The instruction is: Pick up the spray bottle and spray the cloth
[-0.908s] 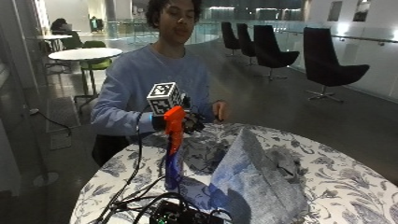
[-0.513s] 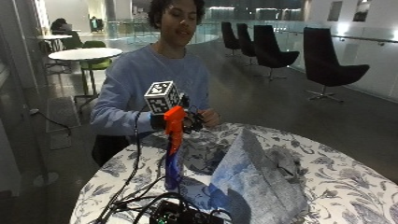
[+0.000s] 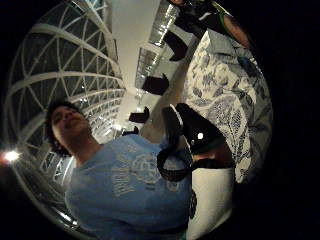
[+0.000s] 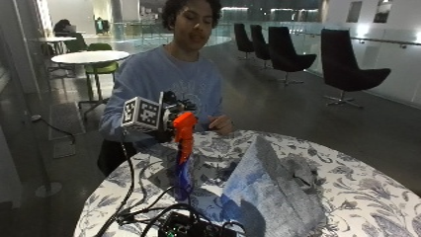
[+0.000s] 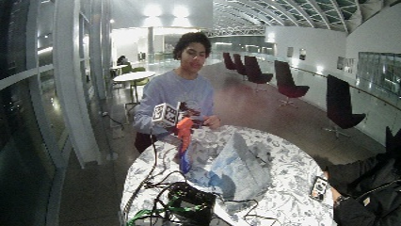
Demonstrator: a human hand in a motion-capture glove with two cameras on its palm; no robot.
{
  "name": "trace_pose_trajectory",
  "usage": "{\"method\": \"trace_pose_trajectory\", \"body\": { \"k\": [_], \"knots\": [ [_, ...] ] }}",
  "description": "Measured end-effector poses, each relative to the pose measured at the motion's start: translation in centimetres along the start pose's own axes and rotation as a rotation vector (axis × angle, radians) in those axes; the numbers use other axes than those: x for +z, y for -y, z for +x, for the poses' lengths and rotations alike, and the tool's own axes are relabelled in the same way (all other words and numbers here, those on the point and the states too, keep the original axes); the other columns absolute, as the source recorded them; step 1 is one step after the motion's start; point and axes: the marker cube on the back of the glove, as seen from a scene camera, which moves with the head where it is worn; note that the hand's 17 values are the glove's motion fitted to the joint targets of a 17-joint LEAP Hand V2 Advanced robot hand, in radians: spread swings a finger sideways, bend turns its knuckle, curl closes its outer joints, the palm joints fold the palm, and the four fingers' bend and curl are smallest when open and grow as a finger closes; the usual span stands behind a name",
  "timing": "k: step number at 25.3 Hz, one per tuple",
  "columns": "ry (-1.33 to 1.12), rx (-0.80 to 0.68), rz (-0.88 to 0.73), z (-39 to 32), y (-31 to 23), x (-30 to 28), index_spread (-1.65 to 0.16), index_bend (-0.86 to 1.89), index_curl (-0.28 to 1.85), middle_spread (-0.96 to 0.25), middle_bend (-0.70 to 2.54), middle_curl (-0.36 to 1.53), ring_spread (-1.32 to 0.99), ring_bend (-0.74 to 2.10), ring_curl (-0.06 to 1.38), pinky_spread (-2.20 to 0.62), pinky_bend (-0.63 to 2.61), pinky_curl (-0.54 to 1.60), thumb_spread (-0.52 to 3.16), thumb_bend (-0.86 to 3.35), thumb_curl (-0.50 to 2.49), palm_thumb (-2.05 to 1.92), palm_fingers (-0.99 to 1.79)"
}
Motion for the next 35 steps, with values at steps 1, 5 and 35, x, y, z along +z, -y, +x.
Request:
{"method": "trace_pose_trajectory", "body": {
  "k": [1, 5, 35],
  "knots": [
    [0.03, 0.019, 0.042, 0.2, -0.2, -0.7, -0.37, 0.14, 0.27, -0.01, 0.3, 0.26, 0.07, 0.31, 0.22, 0.23, 0.23, 0.22, 1.09, 0.22, 0.22, 0.55, 0.59],
    [0.099, 0.095, 0.224, 1.4, -0.6, -2.9, -0.37, 0.14, 0.27, -0.01, 0.29, 0.27, 0.06, 0.31, 0.23, 0.23, 0.24, 0.24, 1.1, 0.19, 0.23, 0.56, 0.59],
    [0.039, 0.243, 0.531, 13.4, 10.5, -4.0, -0.32, 0.17, 0.25, -0.04, 0.3, 0.36, 0.03, 0.53, 0.33, 0.27, 0.24, 0.29, 0.92, 0.25, 0.47, 1.05, 0.73]
  ]
}}
